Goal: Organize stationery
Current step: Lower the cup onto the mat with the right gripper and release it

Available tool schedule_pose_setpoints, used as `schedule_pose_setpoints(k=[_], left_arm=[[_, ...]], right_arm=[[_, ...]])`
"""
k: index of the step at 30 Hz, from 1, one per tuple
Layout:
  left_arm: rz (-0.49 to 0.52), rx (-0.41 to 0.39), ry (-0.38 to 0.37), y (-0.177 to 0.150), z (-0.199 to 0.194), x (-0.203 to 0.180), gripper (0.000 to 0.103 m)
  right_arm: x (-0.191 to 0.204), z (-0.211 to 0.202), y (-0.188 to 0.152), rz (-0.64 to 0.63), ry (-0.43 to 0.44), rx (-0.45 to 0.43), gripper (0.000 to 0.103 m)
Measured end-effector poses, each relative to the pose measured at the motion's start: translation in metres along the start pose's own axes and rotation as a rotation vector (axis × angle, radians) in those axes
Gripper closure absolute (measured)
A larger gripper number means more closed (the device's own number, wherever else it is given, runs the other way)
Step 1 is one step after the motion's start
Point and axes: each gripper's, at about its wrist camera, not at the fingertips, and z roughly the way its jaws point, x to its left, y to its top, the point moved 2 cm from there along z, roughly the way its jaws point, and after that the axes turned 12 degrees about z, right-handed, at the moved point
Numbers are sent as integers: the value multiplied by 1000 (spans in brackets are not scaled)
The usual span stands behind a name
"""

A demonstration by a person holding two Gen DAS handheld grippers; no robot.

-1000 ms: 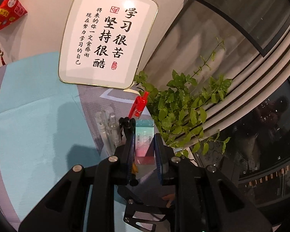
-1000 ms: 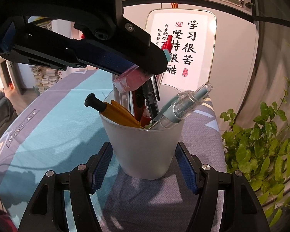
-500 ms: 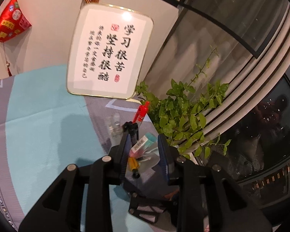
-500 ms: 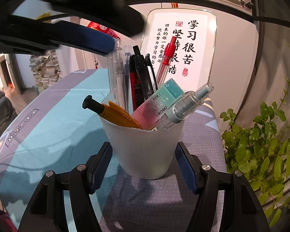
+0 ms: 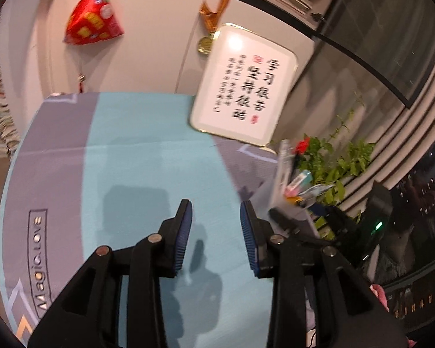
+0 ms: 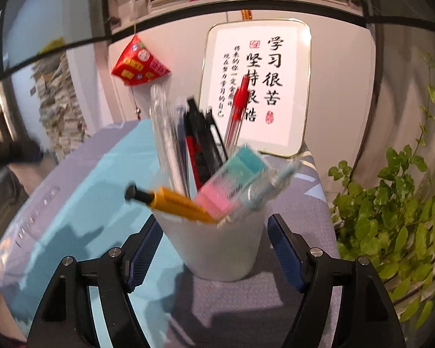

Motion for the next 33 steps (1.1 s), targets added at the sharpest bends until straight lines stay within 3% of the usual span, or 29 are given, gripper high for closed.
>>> schedule_pose_setpoints(k=[10,19,27,33], left_arm=[[-37,-5,31,-21,-8,25,71],[6,-5,159,-41,-2,40,71],[18,-32,275,-51,-10,62,65],[-12,-35,303,-56,-18,81,65]], right_arm=[[10,7,12,5,-81,-42,31],[27,8,13,-46,-143,-55,32],[70,17,22,-118,-85,-64,32],[103,39,21,-141,-25,-44,33]])
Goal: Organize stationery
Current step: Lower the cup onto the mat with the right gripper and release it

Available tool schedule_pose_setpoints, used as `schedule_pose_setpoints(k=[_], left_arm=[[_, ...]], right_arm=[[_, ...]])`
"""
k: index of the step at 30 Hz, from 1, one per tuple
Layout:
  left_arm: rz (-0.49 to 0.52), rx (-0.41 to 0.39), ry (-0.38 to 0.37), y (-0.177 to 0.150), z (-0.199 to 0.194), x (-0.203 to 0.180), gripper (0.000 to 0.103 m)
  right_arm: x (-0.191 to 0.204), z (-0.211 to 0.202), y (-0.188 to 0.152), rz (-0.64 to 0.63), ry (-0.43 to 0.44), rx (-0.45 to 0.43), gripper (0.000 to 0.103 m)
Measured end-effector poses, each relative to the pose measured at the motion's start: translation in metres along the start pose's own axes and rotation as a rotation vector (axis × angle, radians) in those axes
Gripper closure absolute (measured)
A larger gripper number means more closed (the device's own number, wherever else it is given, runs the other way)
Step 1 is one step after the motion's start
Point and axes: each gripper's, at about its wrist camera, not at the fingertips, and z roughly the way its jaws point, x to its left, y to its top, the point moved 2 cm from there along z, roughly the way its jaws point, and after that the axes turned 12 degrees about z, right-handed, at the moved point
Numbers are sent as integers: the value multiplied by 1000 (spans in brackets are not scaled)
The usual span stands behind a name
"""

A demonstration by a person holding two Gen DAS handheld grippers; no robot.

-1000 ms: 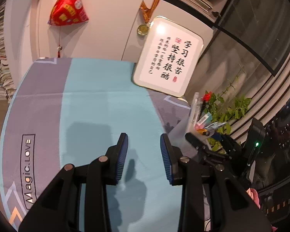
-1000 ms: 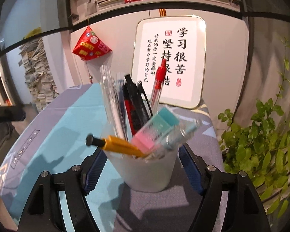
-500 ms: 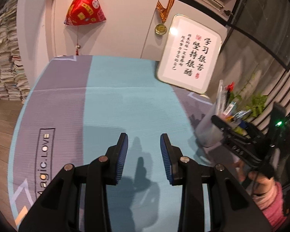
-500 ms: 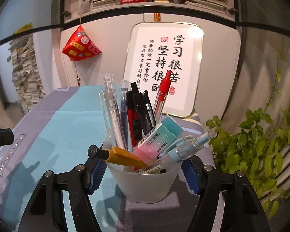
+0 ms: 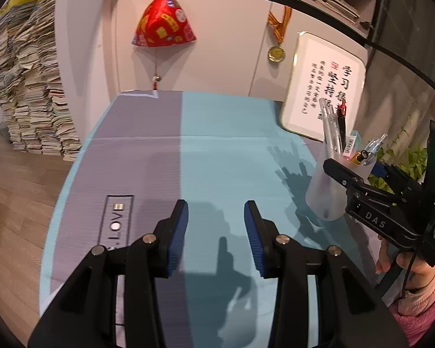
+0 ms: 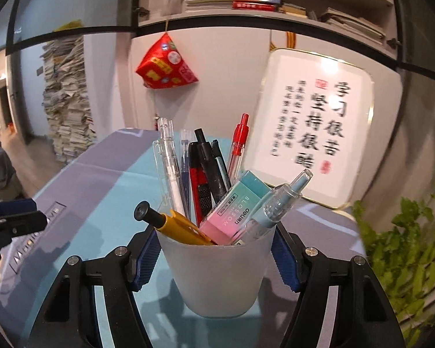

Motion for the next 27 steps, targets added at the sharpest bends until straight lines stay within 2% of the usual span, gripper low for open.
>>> schedule_pose_setpoints(k=[6,12,14,19,22,27], left_arm=[[-38,-19,40,-4,-9,19,65],[-73,-12,81,-11,-13,35,65],[-71,-12,88,-12,-14,36,64],[-63,-5,72,-11,-10,31,63],[-47,-5,55,-9,-8,23,63],[-27,-4,43,-8,-10,11,57]], right_arm=[[26,29,16,8,42,-12,33],[50,67,22,24,20,-18,33],[52,68,23,43,4,-36,33],[46,57,14,64,4,6,32],[47,48,7,25,-8,15,32],[50,41,6,-9,-23,48,31]])
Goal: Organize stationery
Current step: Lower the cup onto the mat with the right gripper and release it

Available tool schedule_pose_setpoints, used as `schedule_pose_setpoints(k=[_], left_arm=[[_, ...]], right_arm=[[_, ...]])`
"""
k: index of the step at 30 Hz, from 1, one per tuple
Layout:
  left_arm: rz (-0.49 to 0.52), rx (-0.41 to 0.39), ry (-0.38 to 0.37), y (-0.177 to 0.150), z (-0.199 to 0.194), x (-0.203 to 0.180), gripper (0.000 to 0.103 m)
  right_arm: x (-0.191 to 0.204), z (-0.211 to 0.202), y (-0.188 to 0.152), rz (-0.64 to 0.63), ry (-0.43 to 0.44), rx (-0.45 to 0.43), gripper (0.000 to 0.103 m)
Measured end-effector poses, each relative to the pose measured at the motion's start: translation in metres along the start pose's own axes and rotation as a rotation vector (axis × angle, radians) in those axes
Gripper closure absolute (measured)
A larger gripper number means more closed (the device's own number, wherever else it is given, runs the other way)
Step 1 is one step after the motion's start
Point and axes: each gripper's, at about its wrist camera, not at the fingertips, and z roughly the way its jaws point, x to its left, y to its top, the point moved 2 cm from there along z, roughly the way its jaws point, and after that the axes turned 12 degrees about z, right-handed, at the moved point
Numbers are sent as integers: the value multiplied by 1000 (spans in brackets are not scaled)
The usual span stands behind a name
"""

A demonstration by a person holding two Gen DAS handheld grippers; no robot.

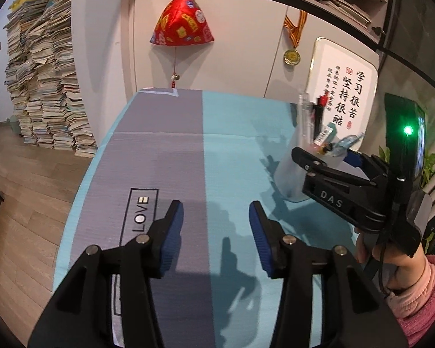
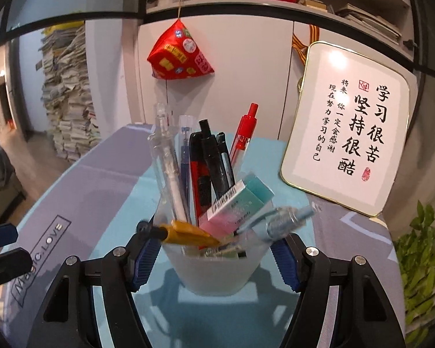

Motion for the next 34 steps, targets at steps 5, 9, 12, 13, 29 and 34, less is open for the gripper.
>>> schedule_pose_setpoints(k=[5,9,12,13,29,34], left_arm=[[8,-13,20,1,-9,-6,46],[24,-26,39,3,-18,-11,45],[42,-41,58,6,-26,-17,45],[50,-50,62,9,-31,-20,45],[152,-336,91,49,-161,-73,23],[162,-377,127,50,-184,-82,22]], right_arm=[[0,-19,-3,-8,2,36,23],[-9,-43,-17,20,0,78,23],[-19,-71,-21,53,-16,73,23],[-23,-85,-20,66,-26,65,23],[-28,-273,19,132,-26,-283,15],[-29,-289,17,148,-13,-312,15]])
